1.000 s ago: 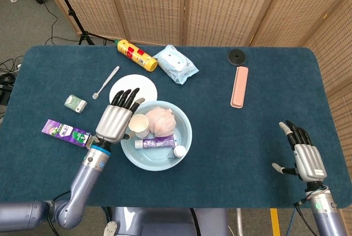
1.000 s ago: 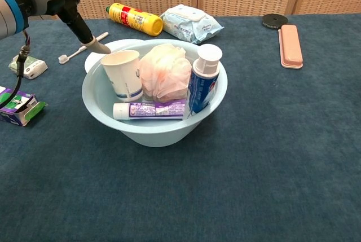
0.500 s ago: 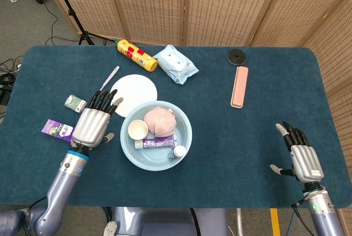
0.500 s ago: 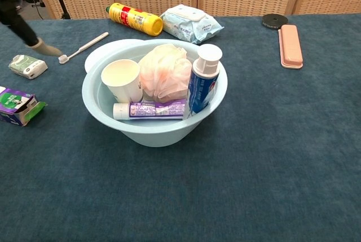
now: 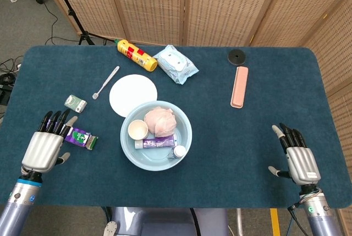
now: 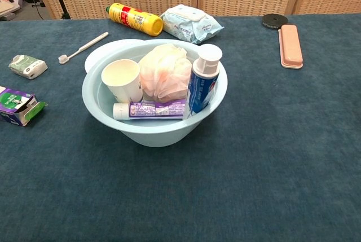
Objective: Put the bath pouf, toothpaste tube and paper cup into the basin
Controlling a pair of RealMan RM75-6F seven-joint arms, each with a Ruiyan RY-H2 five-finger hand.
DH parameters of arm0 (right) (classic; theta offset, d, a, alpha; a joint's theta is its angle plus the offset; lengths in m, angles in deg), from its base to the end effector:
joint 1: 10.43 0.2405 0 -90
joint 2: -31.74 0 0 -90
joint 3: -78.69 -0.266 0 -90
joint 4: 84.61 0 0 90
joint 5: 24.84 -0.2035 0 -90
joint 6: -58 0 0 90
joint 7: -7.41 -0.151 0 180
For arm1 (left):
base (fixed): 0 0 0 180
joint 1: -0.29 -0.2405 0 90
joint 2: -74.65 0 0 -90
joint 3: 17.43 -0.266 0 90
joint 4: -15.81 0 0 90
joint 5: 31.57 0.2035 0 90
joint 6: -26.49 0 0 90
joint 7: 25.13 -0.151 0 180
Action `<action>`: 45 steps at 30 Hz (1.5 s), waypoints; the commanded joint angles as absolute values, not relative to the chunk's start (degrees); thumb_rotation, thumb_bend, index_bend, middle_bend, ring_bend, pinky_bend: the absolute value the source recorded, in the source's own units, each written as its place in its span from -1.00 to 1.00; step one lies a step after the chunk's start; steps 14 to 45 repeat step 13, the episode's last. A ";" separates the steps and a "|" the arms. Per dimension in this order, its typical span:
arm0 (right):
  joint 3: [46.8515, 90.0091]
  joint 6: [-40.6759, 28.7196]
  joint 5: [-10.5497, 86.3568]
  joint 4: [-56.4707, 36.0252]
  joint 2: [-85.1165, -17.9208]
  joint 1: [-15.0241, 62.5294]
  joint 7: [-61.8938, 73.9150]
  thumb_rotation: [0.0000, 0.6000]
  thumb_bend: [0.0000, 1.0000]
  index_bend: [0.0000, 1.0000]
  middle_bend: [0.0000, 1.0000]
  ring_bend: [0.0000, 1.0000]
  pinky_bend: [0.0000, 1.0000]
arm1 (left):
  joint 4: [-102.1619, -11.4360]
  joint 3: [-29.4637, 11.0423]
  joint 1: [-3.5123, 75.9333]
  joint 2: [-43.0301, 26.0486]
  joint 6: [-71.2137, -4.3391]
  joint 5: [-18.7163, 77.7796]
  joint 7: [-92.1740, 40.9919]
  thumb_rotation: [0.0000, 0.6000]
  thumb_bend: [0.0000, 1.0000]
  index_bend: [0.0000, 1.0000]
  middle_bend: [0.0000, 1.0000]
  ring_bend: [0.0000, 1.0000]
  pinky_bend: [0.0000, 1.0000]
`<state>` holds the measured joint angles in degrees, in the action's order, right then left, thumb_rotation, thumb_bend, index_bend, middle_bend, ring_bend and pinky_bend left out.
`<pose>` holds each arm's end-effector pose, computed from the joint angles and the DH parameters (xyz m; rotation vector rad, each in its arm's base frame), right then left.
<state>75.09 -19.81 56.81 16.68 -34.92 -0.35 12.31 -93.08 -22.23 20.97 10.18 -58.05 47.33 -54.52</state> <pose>-0.2776 -0.2124 0.1290 1.4407 -1.0599 0.9584 -0.2342 0.2262 0.1316 -1.6364 -0.6990 -0.7680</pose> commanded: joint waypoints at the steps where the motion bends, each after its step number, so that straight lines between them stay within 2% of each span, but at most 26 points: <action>1: 75.18 -19.94 56.85 16.96 -34.83 -0.50 12.89 1.00 -0.89 -0.94 -1.00 -1.00 -1.00 | -92.27 -23.89 18.08 10.74 -60.19 49.39 -52.75 1.00 -0.83 -0.85 -1.00 -1.00 -1.00; 13: 75.36 -18.15 56.10 17.32 -35.28 0.16 14.20 1.00 -0.89 -0.94 -1.00 -1.00 -1.00 | -89.90 -23.06 12.32 8.58 -64.20 51.66 -49.75 1.00 -0.80 -0.85 -1.00 -1.00 -1.00; 45: 75.36 -18.15 56.10 17.32 -35.28 0.16 14.20 1.00 -0.89 -0.94 -1.00 -1.00 -1.00 | -89.90 -23.06 12.32 8.58 -64.20 51.66 -49.75 1.00 -0.80 -0.85 -1.00 -1.00 -1.00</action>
